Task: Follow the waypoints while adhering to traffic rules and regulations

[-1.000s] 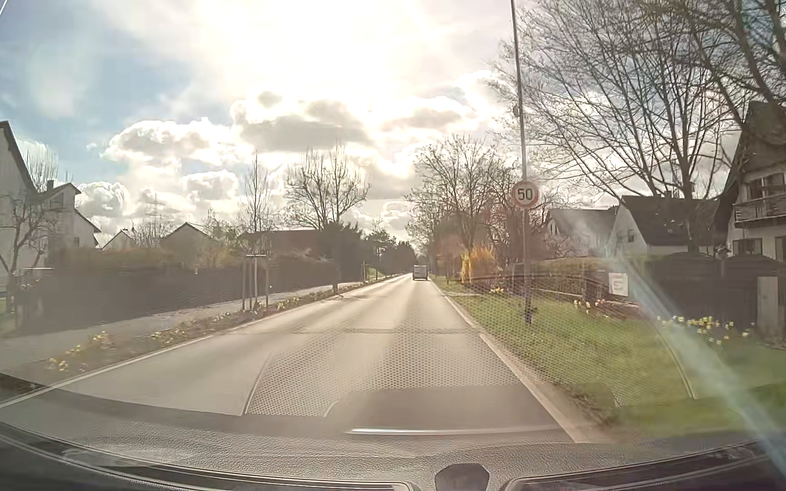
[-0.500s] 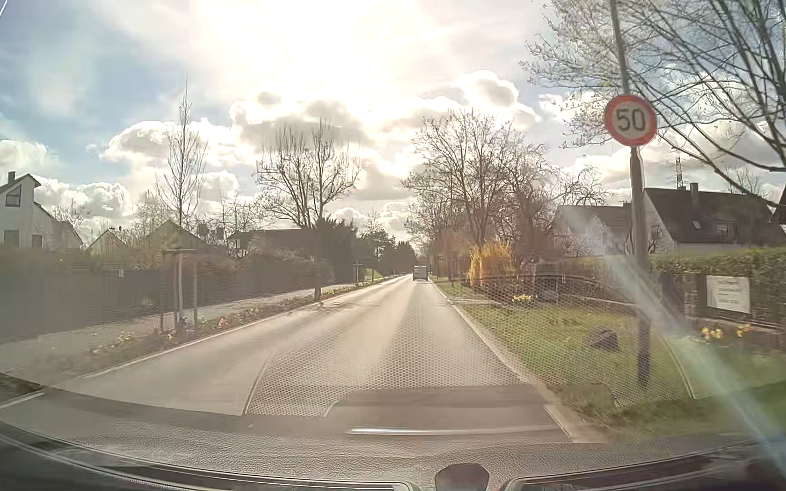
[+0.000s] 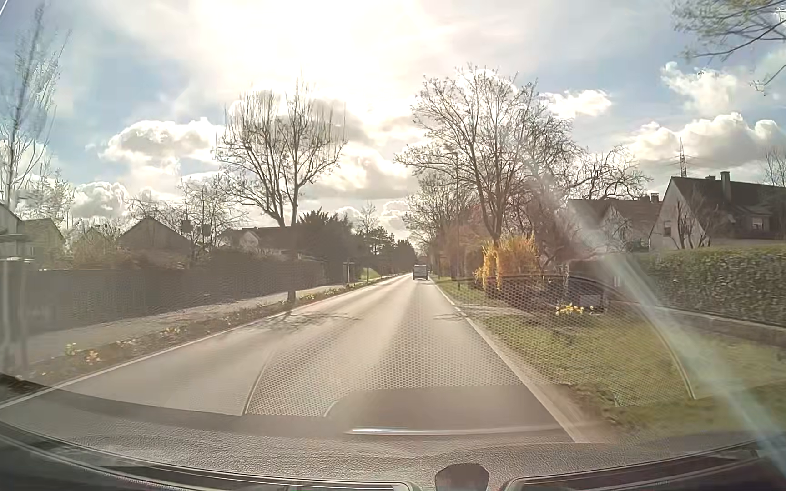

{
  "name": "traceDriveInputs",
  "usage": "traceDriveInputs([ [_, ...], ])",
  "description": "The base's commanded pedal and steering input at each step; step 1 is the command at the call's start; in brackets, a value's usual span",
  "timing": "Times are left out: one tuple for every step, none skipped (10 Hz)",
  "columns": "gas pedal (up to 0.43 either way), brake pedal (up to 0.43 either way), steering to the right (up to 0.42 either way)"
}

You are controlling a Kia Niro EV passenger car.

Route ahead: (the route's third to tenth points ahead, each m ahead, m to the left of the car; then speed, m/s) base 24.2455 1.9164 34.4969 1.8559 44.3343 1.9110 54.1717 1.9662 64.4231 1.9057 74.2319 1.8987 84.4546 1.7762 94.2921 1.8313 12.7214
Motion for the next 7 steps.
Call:
traceDriveInputs([
  [0.047,0.000,-0.001],
  [0.047,0.000,-0.001],
  [0.047,0.000,0.000],
  [0.047,0.000,0.000],
  [0.047,0.000,0.000],
  [0.047,0.000,0.000],
  [0.047,0.000,-0.001],
])
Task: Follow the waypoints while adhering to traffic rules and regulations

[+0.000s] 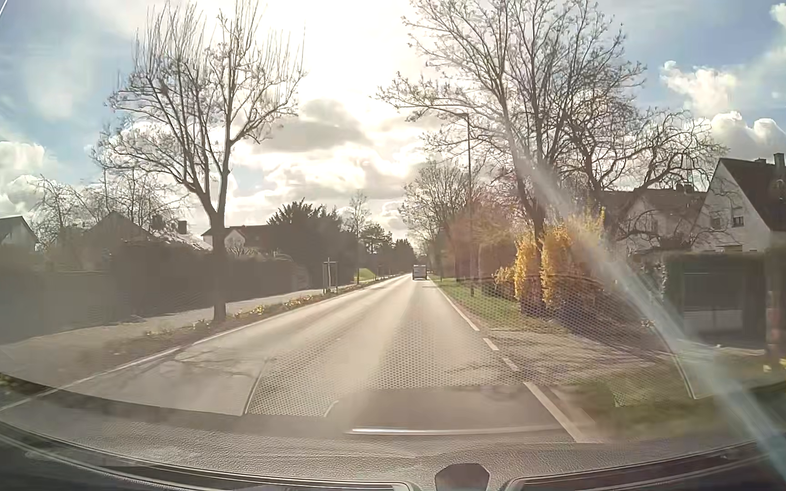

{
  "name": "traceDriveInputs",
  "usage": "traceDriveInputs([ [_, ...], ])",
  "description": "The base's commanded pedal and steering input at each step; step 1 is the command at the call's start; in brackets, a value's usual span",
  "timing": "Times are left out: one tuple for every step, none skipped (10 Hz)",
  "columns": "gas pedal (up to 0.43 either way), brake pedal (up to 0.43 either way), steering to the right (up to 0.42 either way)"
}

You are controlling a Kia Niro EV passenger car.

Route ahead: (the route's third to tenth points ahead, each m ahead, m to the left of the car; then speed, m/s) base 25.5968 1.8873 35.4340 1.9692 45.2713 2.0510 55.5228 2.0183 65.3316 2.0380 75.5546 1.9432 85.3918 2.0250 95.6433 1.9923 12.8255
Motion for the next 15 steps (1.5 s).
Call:
traceDriveInputs([
  [0.047,0.000,0.000],
  [0.047,0.000,0.000],
  [0.047,0.000,0.000],
  [0.047,0.000,0.000],
  [0.047,0.000,0.000],
  [0.047,0.000,0.000],
  [0.047,0.000,0.000],
  [0.047,0.000,-0.001],
  [0.047,0.000,-0.001],
  [0.047,0.000,-0.001],
  [0.047,0.000,-0.001],
  [0.047,0.000,-0.001],
  [0.047,0.000,-0.001],
  [0.047,0.000,-0.001],
  [0.047,0.000,-0.001],
])
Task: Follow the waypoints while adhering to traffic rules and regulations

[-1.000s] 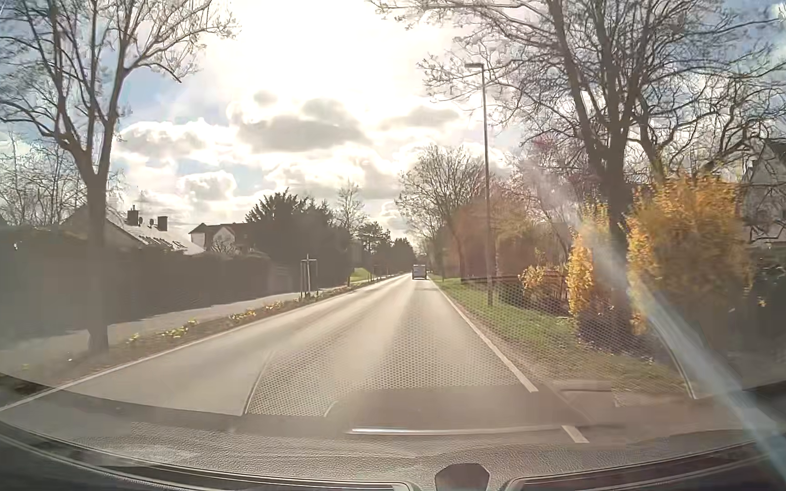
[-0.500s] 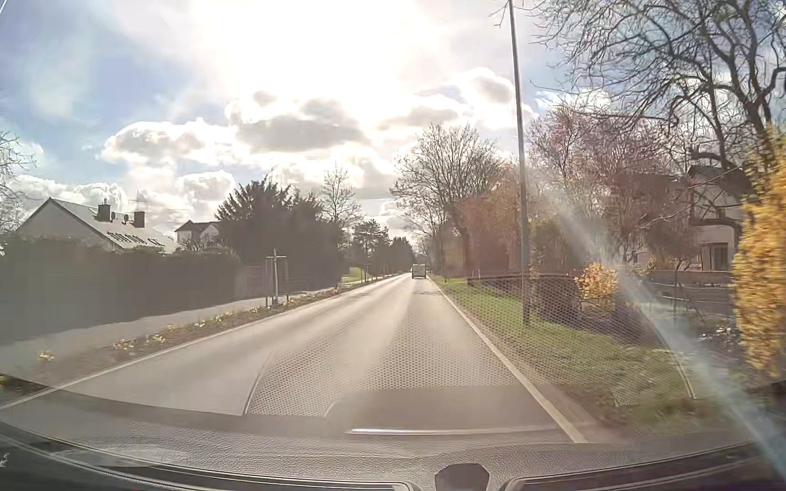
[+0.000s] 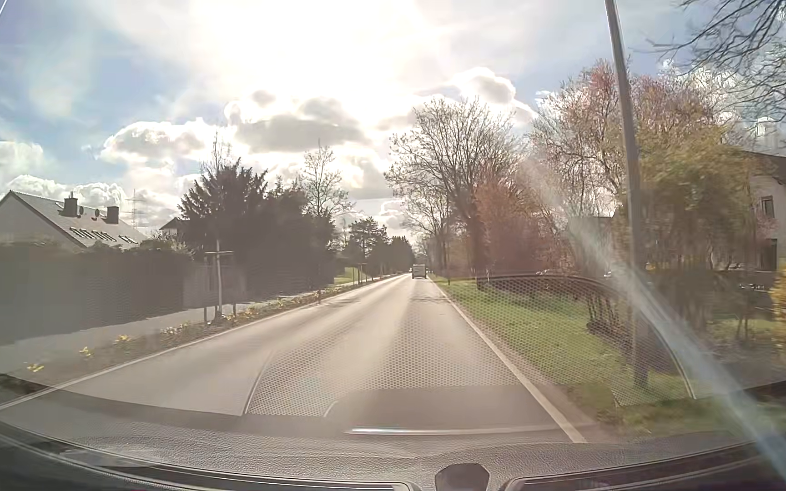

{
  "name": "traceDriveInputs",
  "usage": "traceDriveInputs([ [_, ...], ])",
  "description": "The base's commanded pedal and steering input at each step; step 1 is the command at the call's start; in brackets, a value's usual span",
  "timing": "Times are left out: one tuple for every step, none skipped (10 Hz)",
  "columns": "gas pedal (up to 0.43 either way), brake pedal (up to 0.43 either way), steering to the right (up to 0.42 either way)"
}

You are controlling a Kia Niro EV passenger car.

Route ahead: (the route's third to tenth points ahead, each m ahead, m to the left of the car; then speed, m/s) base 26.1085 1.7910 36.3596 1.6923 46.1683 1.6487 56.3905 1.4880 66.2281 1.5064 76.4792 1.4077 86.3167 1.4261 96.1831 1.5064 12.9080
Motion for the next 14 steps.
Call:
traceDriveInputs([
  [0.047,0.000,-0.001],
  [0.047,0.000,-0.001],
  [0.047,0.000,-0.001],
  [0.047,0.000,-0.001],
  [0.047,0.000,-0.001],
  [0.047,0.000,-0.001],
  [0.047,0.000,-0.001],
  [0.047,0.000,-0.001],
  [0.047,0.000,-0.001],
  [0.047,0.000,-0.001],
  [0.047,0.000,-0.001],
  [0.047,0.000,-0.001],
  [0.047,0.000,-0.001],
  [0.047,0.000,-0.001],
])
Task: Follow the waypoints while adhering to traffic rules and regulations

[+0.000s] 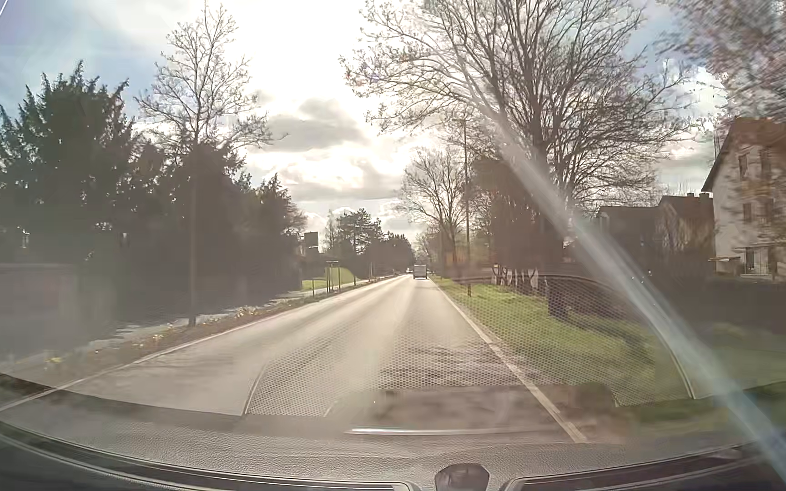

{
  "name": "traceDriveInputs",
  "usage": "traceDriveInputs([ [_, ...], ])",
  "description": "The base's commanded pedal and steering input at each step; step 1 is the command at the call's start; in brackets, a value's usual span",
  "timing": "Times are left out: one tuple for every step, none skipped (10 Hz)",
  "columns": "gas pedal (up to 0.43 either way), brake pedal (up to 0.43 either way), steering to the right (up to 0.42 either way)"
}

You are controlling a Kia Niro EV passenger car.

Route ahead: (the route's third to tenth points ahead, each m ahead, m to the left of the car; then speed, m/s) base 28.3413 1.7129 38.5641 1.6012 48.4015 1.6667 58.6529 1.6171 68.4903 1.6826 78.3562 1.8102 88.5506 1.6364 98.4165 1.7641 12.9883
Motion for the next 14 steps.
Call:
traceDriveInputs([
  [0.047,0.000,-0.001],
  [0.047,0.000,-0.001],
  [0.047,0.000,-0.001],
  [0.047,0.000,-0.001],
  [0.047,0.000,-0.001],
  [0.039,0.000,-0.001],
  [0.039,0.000,-0.001],
  [0.039,0.000,-0.001],
  [0.039,0.000,-0.001],
  [0.039,0.000,-0.001],
  [0.039,0.000,-0.001],
  [0.039,0.000,-0.001],
  [0.039,0.000,-0.001],
  [0.039,0.000,-0.001],
])
